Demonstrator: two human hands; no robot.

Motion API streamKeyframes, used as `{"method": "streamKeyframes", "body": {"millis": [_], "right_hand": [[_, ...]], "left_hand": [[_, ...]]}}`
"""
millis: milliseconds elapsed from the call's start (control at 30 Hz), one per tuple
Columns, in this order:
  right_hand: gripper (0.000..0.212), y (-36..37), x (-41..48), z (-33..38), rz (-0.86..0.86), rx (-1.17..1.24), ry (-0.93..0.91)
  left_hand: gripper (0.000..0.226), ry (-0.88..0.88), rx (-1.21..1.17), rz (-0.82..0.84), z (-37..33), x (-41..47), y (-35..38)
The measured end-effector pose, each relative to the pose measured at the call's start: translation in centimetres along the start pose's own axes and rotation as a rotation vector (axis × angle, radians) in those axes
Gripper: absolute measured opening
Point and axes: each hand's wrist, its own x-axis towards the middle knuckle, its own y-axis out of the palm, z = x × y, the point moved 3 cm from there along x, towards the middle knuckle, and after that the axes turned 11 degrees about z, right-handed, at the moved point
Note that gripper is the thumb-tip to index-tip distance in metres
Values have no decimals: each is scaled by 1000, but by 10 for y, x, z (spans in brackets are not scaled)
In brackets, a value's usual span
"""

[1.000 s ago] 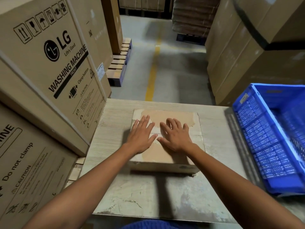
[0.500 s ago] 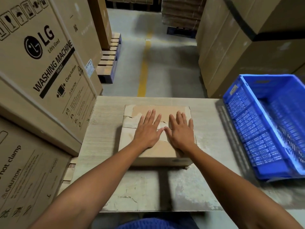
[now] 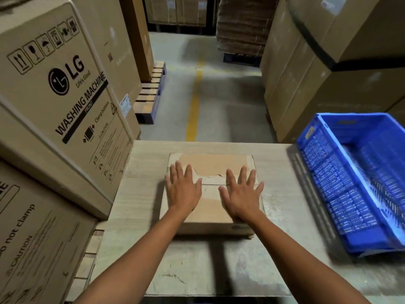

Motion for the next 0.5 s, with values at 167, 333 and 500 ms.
{"method": "streamKeyframes", "body": {"millis": [167, 333, 500], "right_hand": [[69, -9, 6, 1, 33, 91, 73], [54, -30, 14, 1, 6, 343, 168], [55, -51, 10, -5, -182, 568, 259]], "left_hand": [[77, -187, -193, 52, 8, 9, -16], [61, -201, -449, 11, 23, 18, -25], [54, -219, -763, -82, 23, 20, -44]]}}
